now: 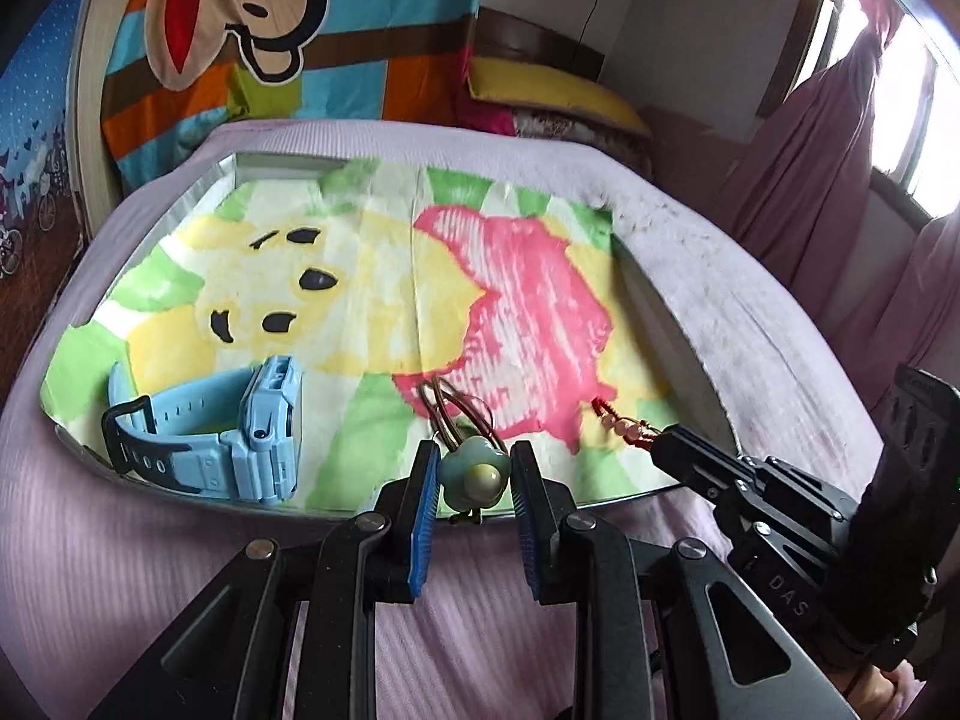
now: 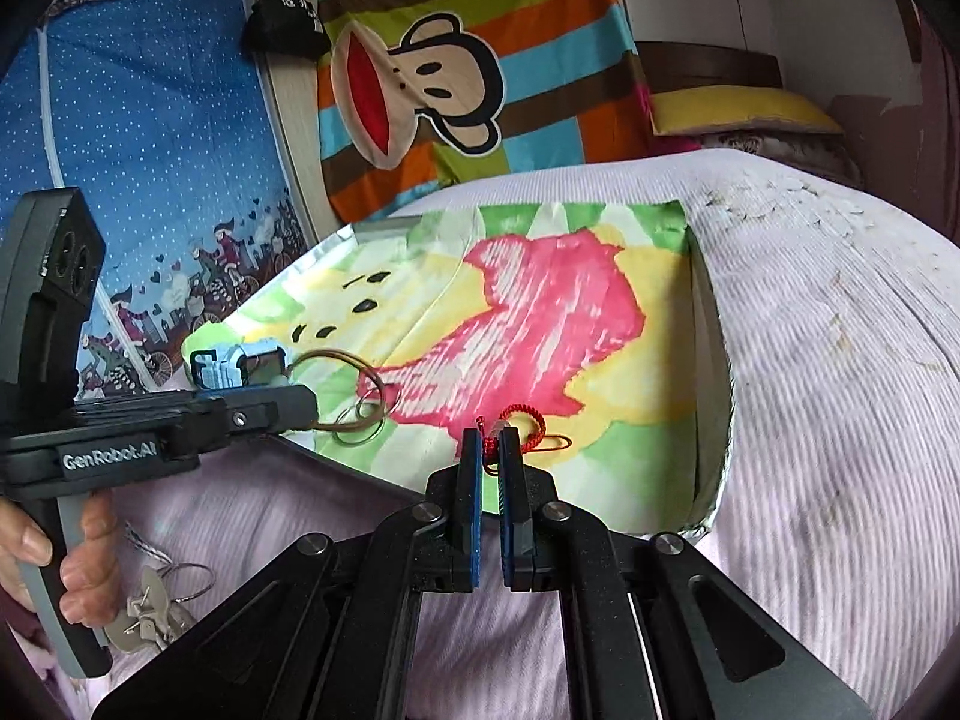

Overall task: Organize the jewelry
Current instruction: 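Carry the charm and bracelet over the tray and open both tools to release them, then pull both open tools back from the tray toward the remaining jewelry, then grasp the beige claw clip keychain with the left tool while the right tool reaches the black hair tie, then grasp the black hair tie with the right tool while the left tool lifts the silver chain, then carry the chain and hair tie over the tray and open both tools to drop them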

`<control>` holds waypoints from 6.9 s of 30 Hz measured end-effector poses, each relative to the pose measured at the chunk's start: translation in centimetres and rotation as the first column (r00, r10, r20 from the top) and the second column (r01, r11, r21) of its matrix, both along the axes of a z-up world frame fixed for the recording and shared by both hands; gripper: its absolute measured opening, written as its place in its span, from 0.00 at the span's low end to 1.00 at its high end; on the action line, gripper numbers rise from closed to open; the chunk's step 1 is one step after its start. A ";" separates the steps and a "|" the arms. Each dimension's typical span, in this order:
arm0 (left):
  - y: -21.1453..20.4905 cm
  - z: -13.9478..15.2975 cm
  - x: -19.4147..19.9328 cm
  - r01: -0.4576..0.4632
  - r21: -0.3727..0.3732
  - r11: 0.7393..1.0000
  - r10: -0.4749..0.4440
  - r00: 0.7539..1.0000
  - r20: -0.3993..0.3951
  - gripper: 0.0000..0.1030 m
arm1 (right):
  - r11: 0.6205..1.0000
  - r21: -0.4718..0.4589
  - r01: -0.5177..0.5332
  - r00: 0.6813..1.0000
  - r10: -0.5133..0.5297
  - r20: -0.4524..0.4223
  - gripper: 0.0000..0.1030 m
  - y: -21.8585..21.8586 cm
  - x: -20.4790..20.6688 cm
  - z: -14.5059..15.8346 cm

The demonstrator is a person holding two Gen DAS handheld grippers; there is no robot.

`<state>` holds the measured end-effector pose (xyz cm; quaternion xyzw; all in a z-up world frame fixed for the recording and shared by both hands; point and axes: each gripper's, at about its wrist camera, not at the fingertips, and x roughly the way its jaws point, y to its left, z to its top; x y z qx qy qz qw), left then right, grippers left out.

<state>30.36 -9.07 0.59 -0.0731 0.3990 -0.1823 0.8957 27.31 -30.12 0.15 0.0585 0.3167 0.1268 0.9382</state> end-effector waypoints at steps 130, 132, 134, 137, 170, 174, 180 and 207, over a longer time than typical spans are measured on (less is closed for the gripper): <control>9.1 -4.4 -13.6 -0.028 0.067 0.997 0.019 0.992 0.125 0.29 | 0.985 -0.085 -0.149 0.981 0.136 -0.141 0.41 6.6 -11.8 -2.9; 9.1 -4.5 -13.7 -0.023 0.062 0.998 0.015 0.992 0.125 0.23 | 0.986 -0.082 -0.148 0.980 0.136 -0.143 0.40 6.5 -11.8 -3.0; 9.1 -4.5 -13.9 -0.020 0.062 0.998 0.012 0.992 0.127 0.18 | 0.985 -0.081 -0.149 0.980 0.137 -0.143 0.40 6.5 -11.8 -3.0; 8.9 -4.6 -14.1 -0.008 0.062 0.998 0.000 0.992 0.130 0.14 | 0.986 -0.081 -0.149 0.980 0.136 -0.143 0.40 6.5 -11.8 -3.0; 6.6 -5.0 -19.9 -0.196 0.064 0.979 0.182 0.968 0.173 0.12 | 0.979 -0.086 -0.186 0.977 0.175 -0.121 0.09 6.8 -12.6 -2.9; 6.4 -4.9 -20.5 -0.200 0.065 0.978 0.188 0.970 0.156 0.12 | 0.977 -0.094 -0.193 0.977 0.182 -0.109 0.09 6.9 -12.8 -2.7; 7.0 -4.7 -21.4 -0.188 0.010 0.982 0.185 0.973 0.138 0.12 | 0.977 -0.084 -0.198 0.977 0.190 -0.096 0.09 6.8 -13.0 -2.3; 6.0 -0.8 -23.8 -0.296 0.051 0.954 0.257 0.893 0.371 0.12 | 0.996 -0.058 -0.075 0.989 0.081 0.120 0.08 3.9 -13.9 2.5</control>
